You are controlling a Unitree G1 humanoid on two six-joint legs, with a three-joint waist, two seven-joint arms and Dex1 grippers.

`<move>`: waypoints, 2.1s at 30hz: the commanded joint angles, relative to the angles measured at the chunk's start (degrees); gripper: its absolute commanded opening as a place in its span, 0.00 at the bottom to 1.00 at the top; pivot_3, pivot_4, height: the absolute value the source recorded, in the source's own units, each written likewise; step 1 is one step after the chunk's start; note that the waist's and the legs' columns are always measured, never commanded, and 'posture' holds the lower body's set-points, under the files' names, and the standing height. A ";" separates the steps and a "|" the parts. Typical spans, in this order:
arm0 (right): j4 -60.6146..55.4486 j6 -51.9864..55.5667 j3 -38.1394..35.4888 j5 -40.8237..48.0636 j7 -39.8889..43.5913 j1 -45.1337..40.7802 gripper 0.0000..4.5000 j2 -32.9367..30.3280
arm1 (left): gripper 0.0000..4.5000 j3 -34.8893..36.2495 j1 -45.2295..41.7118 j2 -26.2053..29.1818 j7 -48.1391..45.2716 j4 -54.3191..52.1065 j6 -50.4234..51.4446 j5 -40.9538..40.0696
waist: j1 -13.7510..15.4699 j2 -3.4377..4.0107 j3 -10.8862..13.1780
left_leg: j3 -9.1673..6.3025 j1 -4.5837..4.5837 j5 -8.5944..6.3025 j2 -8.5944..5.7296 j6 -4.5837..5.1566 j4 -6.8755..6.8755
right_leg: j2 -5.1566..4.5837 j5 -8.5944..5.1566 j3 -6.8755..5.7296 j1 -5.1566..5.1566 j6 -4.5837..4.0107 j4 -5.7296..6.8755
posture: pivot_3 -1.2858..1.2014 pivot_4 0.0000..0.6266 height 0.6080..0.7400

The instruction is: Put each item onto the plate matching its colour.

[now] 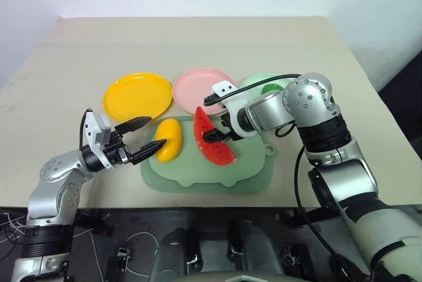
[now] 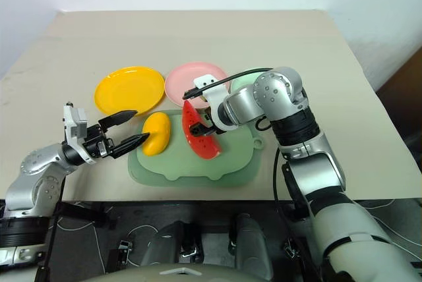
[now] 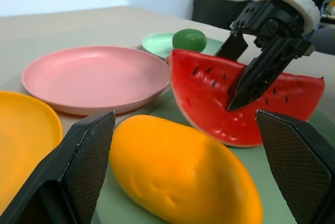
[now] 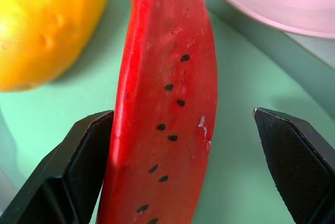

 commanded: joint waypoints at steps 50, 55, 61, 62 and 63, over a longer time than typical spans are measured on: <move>67.95 -65.38 -9.62 -55.55 35.70 -23.03 0.72 19.17 | 1.00 4.83 8.86 0.85 3.22 -8.38 -0.26 -1.89 | -0.92 0.04 0.03 | 0.11 -0.05 0.02 0.01 -0.06 -0.21 | 0.00 -0.02 0.03 -0.20 -0.01 0.01 | 0.52 0.24 0.67; 67.34 -64.65 -11.98 -56.22 37.39 -25.22 0.98 18.36 | 1.00 4.88 9.05 0.77 2.05 -6.25 -1.77 -1.53 | -1.47 0.05 0.04 | 0.10 -0.17 0.04 0.00 -0.09 -0.22 | -0.01 -0.02 0.03 -0.31 -0.01 0.04 | 0.52 0.24 0.67; 63.02 -60.48 -14.61 -55.18 43.30 -29.03 0.98 15.30 | 1.00 4.75 8.03 0.80 0.26 -3.04 -3.65 -1.43 | -1.47 0.05 0.04 | 0.11 -0.21 0.05 0.00 -0.10 -0.22 | -0.01 -0.03 0.03 -0.37 -0.02 0.09 | 0.52 0.24 0.67; 61.45 -59.09 -14.83 -54.90 44.56 -29.12 0.98 14.57 | 1.00 4.77 7.84 0.86 0.10 -2.75 -3.80 -1.53 | -1.47 0.05 0.04 | 0.10 -0.21 0.05 0.00 -0.10 -0.21 | -0.02 -0.03 0.03 -0.37 -0.02 0.09 | 0.52 0.24 0.67; 60.21 -58.06 -14.99 -54.80 45.35 -29.03 0.98 14.15 | 1.00 4.81 7.76 0.91 -0.02 -2.59 -3.89 -1.63 | -1.44 0.05 0.04 | 0.10 -0.21 0.05 0.00 -0.10 -0.21 | -0.02 -0.03 0.03 -0.37 -0.02 0.08 | 0.52 0.24 0.67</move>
